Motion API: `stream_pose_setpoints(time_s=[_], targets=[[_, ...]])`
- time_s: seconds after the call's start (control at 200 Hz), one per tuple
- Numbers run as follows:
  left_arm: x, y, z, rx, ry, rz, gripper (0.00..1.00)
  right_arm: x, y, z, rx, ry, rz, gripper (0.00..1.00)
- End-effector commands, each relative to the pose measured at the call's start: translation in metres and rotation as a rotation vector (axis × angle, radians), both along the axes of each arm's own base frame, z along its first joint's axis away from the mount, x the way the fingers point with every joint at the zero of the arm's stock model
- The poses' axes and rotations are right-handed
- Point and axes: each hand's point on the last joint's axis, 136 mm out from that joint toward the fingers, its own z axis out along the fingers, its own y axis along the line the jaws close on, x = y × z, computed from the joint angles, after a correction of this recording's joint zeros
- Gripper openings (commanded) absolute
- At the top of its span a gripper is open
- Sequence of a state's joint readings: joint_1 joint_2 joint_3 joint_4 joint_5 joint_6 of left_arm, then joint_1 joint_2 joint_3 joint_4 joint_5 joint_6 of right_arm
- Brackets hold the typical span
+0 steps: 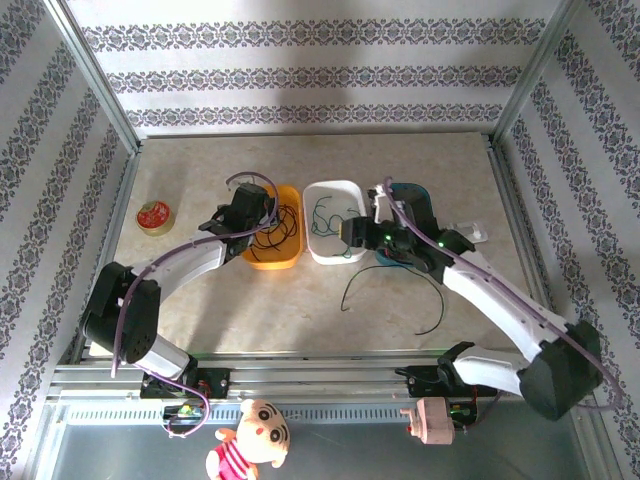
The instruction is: Untangle the cables
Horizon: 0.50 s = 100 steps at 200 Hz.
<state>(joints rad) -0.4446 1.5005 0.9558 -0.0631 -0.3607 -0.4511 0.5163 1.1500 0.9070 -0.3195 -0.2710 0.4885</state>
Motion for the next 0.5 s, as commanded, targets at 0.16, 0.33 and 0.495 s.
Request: stream_pose_setpoints(time_s=[0.16,0.33,0.495], targets=[[-0.075,-0.127,0.038,-0.043,-0.042,-0.614,0.92,-0.032,-0.066,-0.052,-0.130,0.111,-0.187,0.57],[-0.173,-0.211,-0.024,0.017,0.203,-1.062,0.93,-0.020,-0.102,-0.053,-0.068,0.119,-0.371,0.57],[-0.199,-0.229,-0.087,0.213,0.329,-1.127,0.93,-0.012,-0.111,-0.050,-0.048,0.134,-0.405,0.57]])
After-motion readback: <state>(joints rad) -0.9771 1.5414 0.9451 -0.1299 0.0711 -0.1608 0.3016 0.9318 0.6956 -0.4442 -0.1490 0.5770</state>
